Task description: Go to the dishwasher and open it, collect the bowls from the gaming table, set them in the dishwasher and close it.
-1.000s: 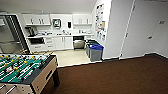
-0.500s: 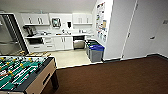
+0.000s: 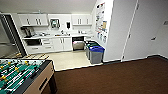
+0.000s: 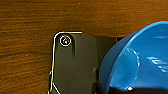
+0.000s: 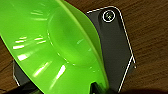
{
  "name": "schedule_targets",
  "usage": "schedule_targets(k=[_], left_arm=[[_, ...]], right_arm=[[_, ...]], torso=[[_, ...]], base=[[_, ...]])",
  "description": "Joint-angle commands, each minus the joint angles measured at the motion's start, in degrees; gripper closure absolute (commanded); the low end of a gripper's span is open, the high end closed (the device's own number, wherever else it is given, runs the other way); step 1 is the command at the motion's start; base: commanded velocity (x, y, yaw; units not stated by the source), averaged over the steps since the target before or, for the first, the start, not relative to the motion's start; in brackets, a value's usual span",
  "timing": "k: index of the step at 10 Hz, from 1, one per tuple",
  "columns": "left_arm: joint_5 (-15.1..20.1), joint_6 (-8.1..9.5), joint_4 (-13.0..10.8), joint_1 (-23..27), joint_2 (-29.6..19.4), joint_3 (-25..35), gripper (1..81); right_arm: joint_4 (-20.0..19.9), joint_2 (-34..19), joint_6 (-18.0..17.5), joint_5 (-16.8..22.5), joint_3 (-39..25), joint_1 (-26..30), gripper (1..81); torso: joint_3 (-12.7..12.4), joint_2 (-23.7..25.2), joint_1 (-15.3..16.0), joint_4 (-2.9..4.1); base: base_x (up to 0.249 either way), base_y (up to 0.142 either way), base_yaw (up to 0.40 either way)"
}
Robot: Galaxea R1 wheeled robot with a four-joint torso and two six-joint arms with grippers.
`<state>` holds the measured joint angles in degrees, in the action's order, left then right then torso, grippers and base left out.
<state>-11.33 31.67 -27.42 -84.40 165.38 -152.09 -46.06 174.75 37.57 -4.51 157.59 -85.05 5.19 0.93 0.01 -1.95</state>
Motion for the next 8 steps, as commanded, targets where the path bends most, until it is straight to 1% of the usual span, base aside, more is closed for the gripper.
schedule_targets(k=[1, 8], left_arm=[[1.7, -0.03, -0.5, 2.6, -0.4, 0.1, 81.1], [1.7, -0.03, -0.5, 2.6, -0.5, 0.1, 81.1]], right_arm=[[0.4, 0.3, 0.3, 4.5, -0.5, 2.2, 81.1], [0.4, 0.4, 0.3, 4.5, -0.5, 2.4, 81.1]], torso=[[0.0, 0.0, 0.0, 0.00], [0.0, 0.0, 0.0, 0.00]], base=[[0.190, 0.000, 0.000], [0.190, 0.000, 0.000]])
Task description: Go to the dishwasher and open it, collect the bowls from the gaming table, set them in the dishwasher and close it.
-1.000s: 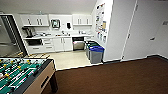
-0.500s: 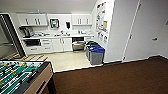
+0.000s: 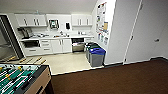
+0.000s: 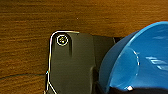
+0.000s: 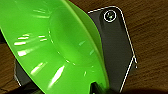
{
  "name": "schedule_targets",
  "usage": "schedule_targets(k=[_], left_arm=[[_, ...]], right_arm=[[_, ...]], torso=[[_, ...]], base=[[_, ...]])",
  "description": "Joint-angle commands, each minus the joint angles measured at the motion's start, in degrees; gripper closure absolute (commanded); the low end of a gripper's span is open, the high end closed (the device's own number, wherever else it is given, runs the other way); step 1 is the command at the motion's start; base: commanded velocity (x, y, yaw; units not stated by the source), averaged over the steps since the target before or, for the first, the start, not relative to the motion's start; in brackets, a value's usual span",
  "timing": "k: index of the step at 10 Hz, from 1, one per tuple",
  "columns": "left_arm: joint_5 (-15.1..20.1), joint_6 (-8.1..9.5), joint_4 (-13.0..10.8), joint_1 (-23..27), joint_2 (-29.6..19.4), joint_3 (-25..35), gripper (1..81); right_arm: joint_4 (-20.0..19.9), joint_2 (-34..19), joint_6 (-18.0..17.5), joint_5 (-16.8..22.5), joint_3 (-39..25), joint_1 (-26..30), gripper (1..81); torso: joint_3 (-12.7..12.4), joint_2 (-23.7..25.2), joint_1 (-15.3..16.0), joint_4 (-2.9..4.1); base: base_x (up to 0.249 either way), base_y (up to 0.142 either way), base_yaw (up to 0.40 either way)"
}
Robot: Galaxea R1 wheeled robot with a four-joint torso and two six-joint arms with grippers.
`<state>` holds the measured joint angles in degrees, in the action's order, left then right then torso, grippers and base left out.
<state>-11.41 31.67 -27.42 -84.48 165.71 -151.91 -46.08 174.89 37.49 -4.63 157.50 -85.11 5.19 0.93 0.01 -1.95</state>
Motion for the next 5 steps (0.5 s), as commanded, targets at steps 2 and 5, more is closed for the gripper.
schedule_targets(k=[2, 5], left_arm=[[1.8, -0.03, -0.5, 2.7, -0.8, -0.1, 81.1], [1.8, -0.12, -0.5, 2.7, -0.8, -0.1, 81.1]], right_arm=[[0.4, 0.3, 0.4, 4.6, -0.4, 2.4, 81.1], [0.4, 0.3, 0.4, 4.6, -0.4, 2.2, 81.1]], torso=[[0.0, 0.0, 0.0, 0.00], [0.0, 0.0, 0.0, 0.00]], base=[[0.190, 0.000, 0.000], [0.190, 0.000, 0.000]])
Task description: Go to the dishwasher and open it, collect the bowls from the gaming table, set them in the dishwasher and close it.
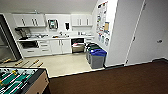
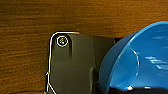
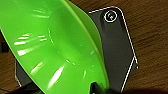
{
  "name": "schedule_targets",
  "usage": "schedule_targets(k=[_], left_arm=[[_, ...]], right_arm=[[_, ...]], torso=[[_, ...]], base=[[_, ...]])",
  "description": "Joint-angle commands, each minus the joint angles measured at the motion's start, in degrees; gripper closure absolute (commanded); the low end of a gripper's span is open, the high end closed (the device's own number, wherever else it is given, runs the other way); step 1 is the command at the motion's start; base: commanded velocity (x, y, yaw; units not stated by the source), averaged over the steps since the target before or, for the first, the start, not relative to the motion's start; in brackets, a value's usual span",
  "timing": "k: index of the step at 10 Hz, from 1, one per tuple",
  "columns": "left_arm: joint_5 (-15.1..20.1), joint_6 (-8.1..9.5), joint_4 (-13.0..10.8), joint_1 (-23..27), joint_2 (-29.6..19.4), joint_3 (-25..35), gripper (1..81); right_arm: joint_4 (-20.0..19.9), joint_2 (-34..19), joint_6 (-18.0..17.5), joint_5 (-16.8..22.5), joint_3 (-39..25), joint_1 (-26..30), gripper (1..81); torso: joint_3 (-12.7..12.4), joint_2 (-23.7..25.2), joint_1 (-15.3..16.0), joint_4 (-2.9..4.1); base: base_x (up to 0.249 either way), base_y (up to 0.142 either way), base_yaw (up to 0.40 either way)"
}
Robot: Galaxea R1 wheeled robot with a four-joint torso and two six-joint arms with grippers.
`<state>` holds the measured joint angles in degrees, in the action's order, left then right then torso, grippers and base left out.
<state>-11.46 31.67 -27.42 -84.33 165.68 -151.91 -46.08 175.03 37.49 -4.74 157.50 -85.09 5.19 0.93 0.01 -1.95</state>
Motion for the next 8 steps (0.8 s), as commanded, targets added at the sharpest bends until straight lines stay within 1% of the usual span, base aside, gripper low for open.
schedule_targets(k=[1, 8], left_arm=[[1.9, -0.12, -0.6, 2.5, -0.8, -0.1, 81.1], [1.9, -0.12, -0.6, 2.5, -0.8, -0.1, 81.1]], right_arm=[[0.4, 0.1, 0.4, 4.7, -0.4, 2.2, 81.1], [0.4, 0.1, 0.4, 4.7, -0.4, 2.2, 81.1]], torso=[[0.0, 0.0, 0.0, 0.00], [0.0, 0.0, 0.0, 0.00]], base=[[0.190, 0.000, 0.000], [0.191, 0.000, 0.000]])
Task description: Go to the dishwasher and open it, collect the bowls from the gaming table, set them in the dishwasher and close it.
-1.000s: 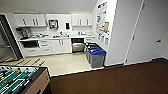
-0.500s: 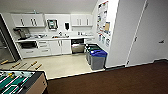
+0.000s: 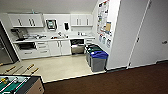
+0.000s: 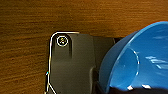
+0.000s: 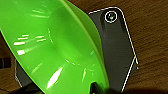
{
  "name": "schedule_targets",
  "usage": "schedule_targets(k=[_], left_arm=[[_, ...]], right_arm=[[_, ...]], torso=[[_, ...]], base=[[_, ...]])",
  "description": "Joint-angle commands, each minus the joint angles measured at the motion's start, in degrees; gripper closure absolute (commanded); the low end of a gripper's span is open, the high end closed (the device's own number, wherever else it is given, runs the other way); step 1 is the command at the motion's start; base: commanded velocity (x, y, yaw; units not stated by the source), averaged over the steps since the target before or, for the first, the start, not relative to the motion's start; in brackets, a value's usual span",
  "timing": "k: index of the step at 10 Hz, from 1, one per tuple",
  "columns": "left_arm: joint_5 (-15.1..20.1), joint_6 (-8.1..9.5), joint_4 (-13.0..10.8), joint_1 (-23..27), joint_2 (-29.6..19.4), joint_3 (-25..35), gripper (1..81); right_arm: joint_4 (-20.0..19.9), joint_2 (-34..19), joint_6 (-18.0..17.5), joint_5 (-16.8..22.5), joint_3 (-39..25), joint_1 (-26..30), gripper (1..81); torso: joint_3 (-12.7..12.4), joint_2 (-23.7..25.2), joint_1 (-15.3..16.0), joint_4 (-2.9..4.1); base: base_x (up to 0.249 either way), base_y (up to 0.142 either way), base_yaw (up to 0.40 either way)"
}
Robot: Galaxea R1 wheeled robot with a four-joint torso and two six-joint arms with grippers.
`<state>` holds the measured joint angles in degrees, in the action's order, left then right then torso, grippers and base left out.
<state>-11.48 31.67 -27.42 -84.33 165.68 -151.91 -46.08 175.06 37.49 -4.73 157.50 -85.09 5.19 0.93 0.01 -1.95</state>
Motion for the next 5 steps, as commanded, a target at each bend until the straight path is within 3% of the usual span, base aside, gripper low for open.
schedule_targets(k=[1, 5], left_arm=[[1.9, -0.12, -0.6, 2.5, -0.8, -0.1, 81.1], [1.8, -0.12, -0.5, 2.5, -0.8, -0.1, 81.1]], right_arm=[[0.4, 0.0, 0.4, 4.7, -0.4, 2.2, 81.1], [0.4, 0.0, 0.4, 4.7, -0.4, 2.2, 81.1]], torso=[[0.0, 0.0, 0.0, 0.00], [0.0, 0.0, 0.0, 0.00]], base=[[0.191, 0.000, 0.000], [0.191, 0.000, 0.000]])
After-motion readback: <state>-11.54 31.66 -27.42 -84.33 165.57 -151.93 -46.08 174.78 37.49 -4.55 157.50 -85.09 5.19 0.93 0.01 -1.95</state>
